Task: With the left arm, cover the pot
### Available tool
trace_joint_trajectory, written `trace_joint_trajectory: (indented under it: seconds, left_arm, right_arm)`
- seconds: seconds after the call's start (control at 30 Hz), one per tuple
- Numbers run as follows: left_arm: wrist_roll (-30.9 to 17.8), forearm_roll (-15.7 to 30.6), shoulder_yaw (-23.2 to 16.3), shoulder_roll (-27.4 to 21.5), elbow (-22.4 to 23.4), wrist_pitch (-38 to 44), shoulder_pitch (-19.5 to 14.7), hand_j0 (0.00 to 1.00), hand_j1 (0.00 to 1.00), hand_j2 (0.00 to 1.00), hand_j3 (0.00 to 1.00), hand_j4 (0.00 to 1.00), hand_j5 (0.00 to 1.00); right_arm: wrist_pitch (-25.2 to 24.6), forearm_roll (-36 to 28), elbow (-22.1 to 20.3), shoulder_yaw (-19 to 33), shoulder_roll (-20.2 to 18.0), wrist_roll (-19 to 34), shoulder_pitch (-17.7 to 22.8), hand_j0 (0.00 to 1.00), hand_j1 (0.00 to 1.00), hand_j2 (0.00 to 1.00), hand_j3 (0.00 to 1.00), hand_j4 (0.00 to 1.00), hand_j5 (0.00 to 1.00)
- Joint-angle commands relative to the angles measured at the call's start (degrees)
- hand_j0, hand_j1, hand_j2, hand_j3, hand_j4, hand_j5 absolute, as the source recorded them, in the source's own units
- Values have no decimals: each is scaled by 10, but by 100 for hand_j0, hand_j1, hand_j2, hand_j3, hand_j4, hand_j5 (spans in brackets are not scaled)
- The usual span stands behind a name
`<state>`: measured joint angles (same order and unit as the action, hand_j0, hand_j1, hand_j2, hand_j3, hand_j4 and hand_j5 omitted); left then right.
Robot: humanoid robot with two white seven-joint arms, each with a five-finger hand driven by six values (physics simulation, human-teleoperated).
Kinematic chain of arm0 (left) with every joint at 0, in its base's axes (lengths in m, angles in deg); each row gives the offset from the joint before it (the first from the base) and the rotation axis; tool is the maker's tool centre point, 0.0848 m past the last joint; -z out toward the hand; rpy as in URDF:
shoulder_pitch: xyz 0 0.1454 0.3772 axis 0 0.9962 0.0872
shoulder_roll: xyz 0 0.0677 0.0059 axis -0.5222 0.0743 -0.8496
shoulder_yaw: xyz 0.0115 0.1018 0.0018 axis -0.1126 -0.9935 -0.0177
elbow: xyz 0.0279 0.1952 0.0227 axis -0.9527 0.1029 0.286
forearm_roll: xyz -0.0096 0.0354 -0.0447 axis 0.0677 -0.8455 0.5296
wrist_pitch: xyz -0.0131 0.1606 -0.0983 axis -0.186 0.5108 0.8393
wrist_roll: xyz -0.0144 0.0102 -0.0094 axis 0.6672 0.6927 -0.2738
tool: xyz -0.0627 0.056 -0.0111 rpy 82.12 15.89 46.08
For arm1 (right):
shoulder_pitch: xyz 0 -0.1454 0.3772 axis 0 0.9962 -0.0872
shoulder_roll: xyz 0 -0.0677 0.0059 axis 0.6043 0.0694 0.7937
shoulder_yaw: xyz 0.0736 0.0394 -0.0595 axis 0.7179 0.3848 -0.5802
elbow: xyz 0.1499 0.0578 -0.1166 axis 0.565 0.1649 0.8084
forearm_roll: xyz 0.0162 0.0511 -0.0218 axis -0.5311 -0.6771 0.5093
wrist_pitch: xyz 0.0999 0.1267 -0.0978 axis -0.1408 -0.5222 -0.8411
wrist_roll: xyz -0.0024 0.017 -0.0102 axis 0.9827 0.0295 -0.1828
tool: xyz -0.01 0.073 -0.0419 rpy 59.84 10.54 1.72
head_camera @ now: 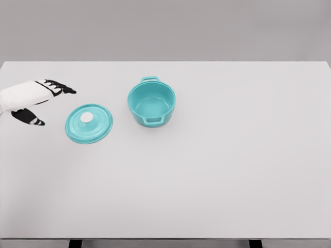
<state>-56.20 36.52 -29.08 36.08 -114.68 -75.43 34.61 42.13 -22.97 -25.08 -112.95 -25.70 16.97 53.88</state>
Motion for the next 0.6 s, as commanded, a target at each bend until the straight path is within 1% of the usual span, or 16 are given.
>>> trace_joint_trajectory:
  seconds: [0.0, 0.13, 0.37, 0.4, 0.43, 0.47, 0.5, 0.57]
  left_arm:
    - [-2, -2, -2, 5, 3, -3, 0, 100, 100, 100, 100, 100, 100]
    - [-2, -2, -1, 4, 4, -6, 0, 100, 100, 100, 100, 100, 100]
    - [-2, -4, -2, -3, 2, -8, 0, 100, 100, 100, 100, 100, 100]
    - [-2, -7, -2, -9, 0, -8, -2, 100, 100, 100, 100, 100, 100]
    - [-2, 0, -15, -34, -2, -4, -20, 100, 100, 100, 100, 100, 100]
    - [-2, 19, -72, -55, 0, -4, -60, 100, 100, 100, 100, 100, 100]
    - [-2, 49, -166, -89, 2, -10, -122, 100, 100, 100, 100, 100, 100]
    - [-2, 50, -242, -98, 4, -29, -174, 100, 100, 100, 100, 100, 100]
  right_arm:
    - [1, -1, -1, 0, 0, -1, 0, 100, 100, 100, 100, 100, 100]
    - [-2, 0, 5, 0, 0, -1, 8, 100, 100, 100, 100, 100, 100]
    - [-2, 0, 4, 0, 0, -1, 8, 100, 100, 100, 100, 100, 100]
    - [-2, 0, 4, -1, 0, -1, 8, 100, 100, 100, 100, 100, 100]
    - [-2, 0, 4, 0, 0, -1, 8, 100, 100, 100, 100, 100, 100]
    - [-2, 0, 4, -1, 0, -1, 8, 100, 100, 100, 100, 100, 100]
    - [-2, 0, 4, 0, 0, -1, 8, 100, 100, 100, 100, 100, 100]
    - [-2, 0, 4, 0, 0, -1, 8, 100, 100, 100, 100, 100, 100]
